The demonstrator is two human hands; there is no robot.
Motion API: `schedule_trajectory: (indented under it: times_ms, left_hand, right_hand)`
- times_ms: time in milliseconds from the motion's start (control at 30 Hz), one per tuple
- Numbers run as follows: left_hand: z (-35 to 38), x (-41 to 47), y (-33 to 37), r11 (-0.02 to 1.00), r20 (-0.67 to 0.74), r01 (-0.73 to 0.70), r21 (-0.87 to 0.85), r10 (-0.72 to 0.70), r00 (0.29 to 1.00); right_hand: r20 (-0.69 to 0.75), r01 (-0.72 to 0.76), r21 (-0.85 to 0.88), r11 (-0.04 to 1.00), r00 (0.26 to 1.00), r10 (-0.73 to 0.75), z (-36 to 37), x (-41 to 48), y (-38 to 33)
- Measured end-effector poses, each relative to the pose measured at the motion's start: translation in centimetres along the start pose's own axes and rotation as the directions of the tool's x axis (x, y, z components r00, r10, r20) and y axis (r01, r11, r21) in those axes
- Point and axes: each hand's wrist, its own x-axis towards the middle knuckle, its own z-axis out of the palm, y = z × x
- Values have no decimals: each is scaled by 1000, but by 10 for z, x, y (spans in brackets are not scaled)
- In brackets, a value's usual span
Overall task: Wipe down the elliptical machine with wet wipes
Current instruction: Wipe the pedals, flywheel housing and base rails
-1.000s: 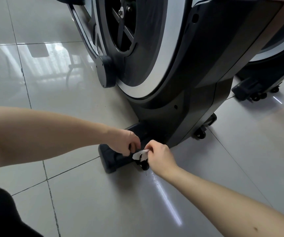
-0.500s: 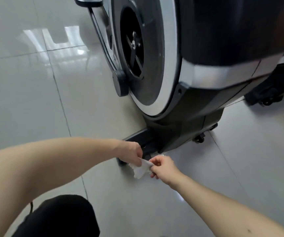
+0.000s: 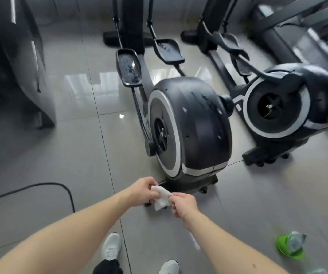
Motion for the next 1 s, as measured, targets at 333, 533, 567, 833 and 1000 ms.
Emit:
schedule_trajectory:
  times_ms: [333,533,567,833,1000]
  left_hand:
    - [-73,-131,80,962,-110,-186,-201,166,980]
    - [-81,-148,95,958,-80,-237,-164,226,971]
    - [-81,-148,98,957,-89,-256,-133,246,965]
    - [-67,-130,133,942,-120,-292,-166,275,954]
    - [-58,-99,152,967,30,-253,34,252,967]
  right_hand:
    - [-93,4,410,912,995,38,18,-143,-81]
    - [-61,-15,572,820,996,61,19,-169,-90]
    - [-56,-10,593,805,997,53,17,-169,-92]
    - [30,-6,705,709,999,-22,-5,-155,-102]
    - [119,-9,687,727,988,-100,-27,-131,-108]
